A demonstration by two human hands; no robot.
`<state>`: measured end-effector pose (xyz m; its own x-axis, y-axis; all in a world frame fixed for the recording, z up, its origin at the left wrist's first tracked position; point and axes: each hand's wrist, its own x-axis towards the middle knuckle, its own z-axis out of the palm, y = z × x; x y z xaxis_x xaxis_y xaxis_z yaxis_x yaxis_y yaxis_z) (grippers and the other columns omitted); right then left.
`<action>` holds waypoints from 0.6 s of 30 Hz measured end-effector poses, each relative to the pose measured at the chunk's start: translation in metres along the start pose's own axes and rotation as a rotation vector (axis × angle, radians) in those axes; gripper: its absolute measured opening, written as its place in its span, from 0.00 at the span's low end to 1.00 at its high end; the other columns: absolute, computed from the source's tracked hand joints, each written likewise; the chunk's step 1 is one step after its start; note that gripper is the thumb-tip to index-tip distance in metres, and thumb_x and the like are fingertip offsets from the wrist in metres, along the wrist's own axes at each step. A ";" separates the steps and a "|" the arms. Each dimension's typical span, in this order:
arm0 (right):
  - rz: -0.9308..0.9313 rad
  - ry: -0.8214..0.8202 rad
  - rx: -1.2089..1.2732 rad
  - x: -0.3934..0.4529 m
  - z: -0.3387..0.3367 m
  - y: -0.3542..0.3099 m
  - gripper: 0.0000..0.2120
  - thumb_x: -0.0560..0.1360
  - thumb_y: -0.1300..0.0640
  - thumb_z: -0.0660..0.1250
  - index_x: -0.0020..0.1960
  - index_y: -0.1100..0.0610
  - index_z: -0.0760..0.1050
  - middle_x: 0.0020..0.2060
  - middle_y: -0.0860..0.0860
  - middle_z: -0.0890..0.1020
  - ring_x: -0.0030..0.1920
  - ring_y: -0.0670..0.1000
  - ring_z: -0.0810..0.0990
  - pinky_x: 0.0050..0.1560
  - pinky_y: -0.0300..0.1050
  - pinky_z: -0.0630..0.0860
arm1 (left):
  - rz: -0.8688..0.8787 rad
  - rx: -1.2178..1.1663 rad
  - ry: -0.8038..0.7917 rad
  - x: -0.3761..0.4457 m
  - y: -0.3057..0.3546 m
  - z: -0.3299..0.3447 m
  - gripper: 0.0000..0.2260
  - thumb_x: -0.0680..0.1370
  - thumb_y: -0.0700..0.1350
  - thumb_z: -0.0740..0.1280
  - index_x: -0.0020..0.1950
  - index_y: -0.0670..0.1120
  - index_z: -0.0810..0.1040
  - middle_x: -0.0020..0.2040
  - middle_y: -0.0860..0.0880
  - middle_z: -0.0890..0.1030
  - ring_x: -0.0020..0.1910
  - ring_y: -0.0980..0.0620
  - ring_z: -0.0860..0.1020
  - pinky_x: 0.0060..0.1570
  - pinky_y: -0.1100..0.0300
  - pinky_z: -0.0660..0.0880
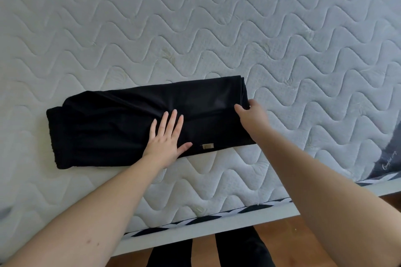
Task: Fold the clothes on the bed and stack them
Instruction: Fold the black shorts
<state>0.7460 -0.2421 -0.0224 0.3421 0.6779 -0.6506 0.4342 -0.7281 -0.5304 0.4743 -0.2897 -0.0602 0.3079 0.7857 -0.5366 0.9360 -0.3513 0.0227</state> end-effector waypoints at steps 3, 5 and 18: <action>-0.129 0.045 -0.117 -0.012 -0.005 -0.012 0.13 0.78 0.48 0.63 0.59 0.52 0.70 0.41 0.44 0.77 0.40 0.45 0.77 0.34 0.42 0.71 | 0.012 -0.051 -0.019 -0.001 0.000 -0.007 0.38 0.73 0.69 0.29 0.78 0.50 0.33 0.78 0.48 0.31 0.77 0.47 0.33 0.75 0.44 0.38; -0.189 0.060 -0.170 -0.024 -0.008 -0.025 0.14 0.78 0.48 0.62 0.62 0.50 0.69 0.39 0.43 0.76 0.38 0.45 0.77 0.32 0.41 0.70 | 0.018 -0.124 -0.001 -0.002 -0.001 -0.024 0.37 0.75 0.67 0.32 0.80 0.50 0.44 0.80 0.49 0.42 0.79 0.48 0.42 0.76 0.45 0.44; -0.597 -0.085 -0.240 -0.109 0.061 -0.128 0.10 0.78 0.49 0.63 0.57 0.50 0.68 0.42 0.43 0.79 0.37 0.47 0.76 0.31 0.39 0.70 | -0.329 -1.834 0.087 -0.007 -0.028 -0.146 0.24 0.84 0.60 0.47 0.56 0.52 0.80 0.49 0.52 0.85 0.50 0.56 0.83 0.44 0.63 0.79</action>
<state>0.6022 -0.2295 0.0832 -0.0782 0.9416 -0.3276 0.7067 -0.1795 -0.6844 0.4713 -0.2110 0.0656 0.0507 0.7411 -0.6695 -0.0733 0.6713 0.7375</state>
